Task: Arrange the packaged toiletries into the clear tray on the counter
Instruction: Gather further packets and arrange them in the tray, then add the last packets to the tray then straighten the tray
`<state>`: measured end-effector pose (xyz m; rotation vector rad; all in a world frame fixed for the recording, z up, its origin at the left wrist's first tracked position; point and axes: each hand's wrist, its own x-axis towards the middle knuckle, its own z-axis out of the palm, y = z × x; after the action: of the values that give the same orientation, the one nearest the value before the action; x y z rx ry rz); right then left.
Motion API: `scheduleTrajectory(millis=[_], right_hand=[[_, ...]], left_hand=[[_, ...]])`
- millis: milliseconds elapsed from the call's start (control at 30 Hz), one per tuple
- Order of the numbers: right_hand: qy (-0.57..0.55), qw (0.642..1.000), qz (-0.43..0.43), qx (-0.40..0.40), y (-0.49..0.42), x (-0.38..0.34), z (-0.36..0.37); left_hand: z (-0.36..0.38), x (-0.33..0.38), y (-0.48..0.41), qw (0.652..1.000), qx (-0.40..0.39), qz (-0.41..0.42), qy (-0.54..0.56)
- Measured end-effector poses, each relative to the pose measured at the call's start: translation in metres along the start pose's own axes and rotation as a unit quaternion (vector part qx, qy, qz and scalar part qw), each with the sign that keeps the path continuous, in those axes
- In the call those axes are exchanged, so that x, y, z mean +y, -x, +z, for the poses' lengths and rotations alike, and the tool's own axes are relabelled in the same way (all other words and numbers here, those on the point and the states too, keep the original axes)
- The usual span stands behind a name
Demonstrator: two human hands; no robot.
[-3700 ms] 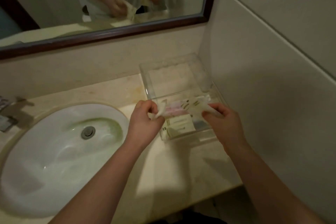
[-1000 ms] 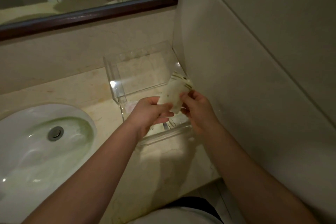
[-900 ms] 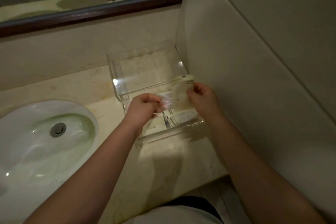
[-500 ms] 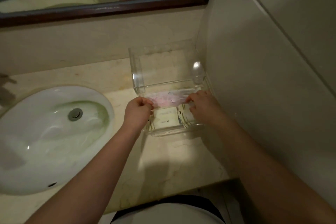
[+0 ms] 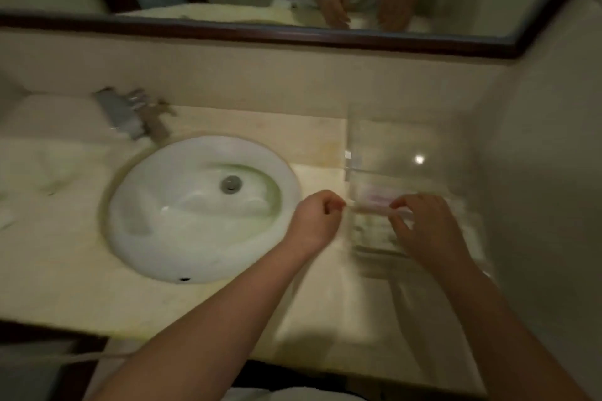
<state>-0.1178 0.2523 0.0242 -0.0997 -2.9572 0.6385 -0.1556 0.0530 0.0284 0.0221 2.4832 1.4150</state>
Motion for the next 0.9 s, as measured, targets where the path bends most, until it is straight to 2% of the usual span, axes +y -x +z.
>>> scheduleTrajectory(millis=[167,300,400,533,600,700,833,900], right_hand=[[-0.058,0.991,-0.100,-0.064,-0.028,-0.146,0.052],[-0.093,0.973,-0.174,-0.118,-0.055,-0.283,0.123],[-0.102,0.967,-0.178,-0.154,-0.072,-0.380,0.173],[-0.113,0.958,-0.164,-0.207,-0.093,-0.489,0.240],[-0.111,0.957,-0.144,-0.228,-0.100,-0.530,0.264],[-0.103,0.957,-0.108,-0.250,-0.112,-0.575,0.291],[-0.064,0.961,-0.082,-0.256,-0.129,-0.614,0.319],[-0.050,0.967,-0.074,-0.238,-0.134,-0.631,0.330]], left_hand=[[-0.112,-0.054,0.004,0.993,0.120,0.000,0.004],[-0.236,-0.140,0.018,0.977,0.212,-0.028,-0.009],[-0.331,-0.214,0.030,0.958,0.277,-0.064,-0.036],[-0.443,-0.289,0.041,0.933,0.320,-0.162,-0.023],[-0.482,-0.315,0.041,0.924,0.328,-0.193,-0.025],[-0.518,-0.344,0.030,0.930,0.287,-0.218,-0.076],[-0.538,-0.363,0.011,0.941,0.233,-0.208,-0.133],[-0.546,-0.369,0.006,0.935,0.238,-0.205,-0.167]])
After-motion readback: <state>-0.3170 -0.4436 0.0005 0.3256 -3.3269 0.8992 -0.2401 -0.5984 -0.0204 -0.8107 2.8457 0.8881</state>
